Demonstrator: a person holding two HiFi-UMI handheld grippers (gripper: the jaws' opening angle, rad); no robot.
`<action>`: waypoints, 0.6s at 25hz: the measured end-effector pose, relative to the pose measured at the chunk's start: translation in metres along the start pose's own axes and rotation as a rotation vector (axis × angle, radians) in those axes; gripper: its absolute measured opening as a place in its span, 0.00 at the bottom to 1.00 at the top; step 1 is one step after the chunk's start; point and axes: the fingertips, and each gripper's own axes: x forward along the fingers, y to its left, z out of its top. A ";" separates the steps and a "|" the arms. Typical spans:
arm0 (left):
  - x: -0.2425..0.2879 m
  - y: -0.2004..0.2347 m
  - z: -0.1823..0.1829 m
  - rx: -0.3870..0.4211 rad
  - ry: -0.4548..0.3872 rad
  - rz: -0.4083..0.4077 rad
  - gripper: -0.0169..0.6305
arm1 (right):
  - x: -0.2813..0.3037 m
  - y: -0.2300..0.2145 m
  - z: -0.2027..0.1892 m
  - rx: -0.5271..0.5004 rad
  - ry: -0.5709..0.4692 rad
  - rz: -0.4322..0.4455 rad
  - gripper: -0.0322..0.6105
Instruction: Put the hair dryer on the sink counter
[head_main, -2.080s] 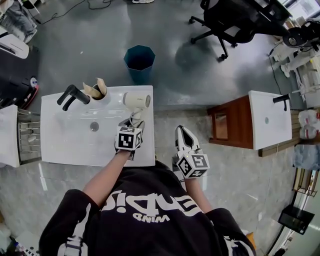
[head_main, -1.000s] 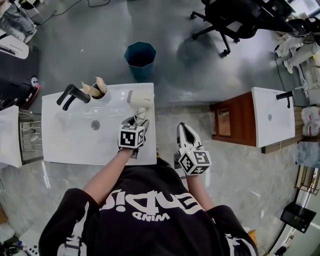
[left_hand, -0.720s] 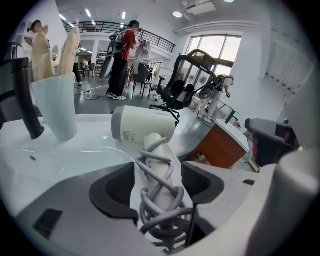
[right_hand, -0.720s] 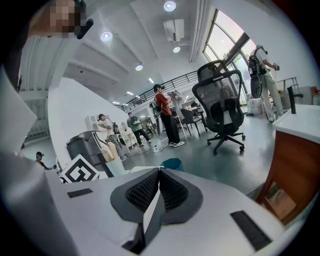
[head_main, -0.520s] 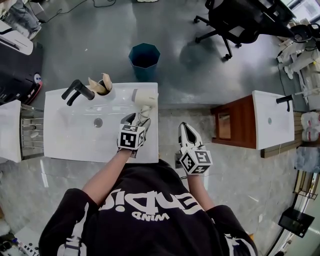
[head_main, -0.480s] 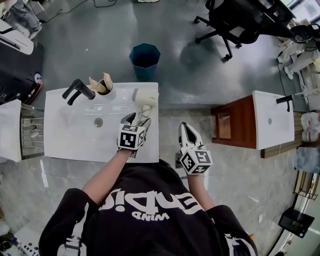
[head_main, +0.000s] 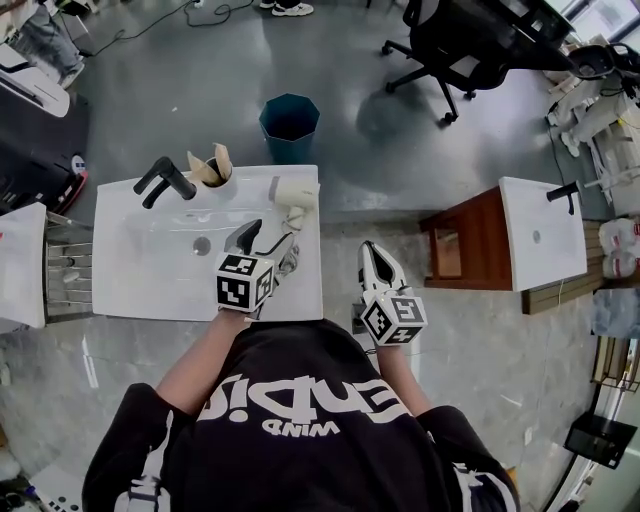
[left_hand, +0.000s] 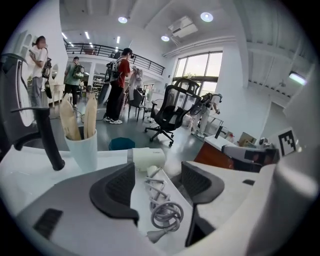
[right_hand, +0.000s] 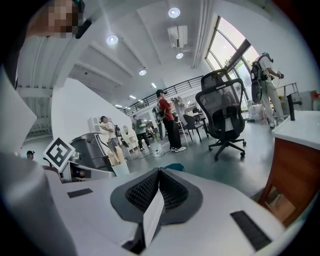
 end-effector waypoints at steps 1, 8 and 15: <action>-0.007 0.001 0.004 0.000 -0.013 -0.005 0.47 | -0.001 0.002 0.001 -0.002 -0.004 0.000 0.09; -0.045 0.010 0.018 -0.033 -0.085 -0.015 0.47 | -0.011 0.016 0.005 -0.008 -0.016 0.011 0.09; -0.077 0.012 0.029 -0.010 -0.205 -0.005 0.46 | -0.017 0.029 0.007 -0.025 -0.020 0.028 0.09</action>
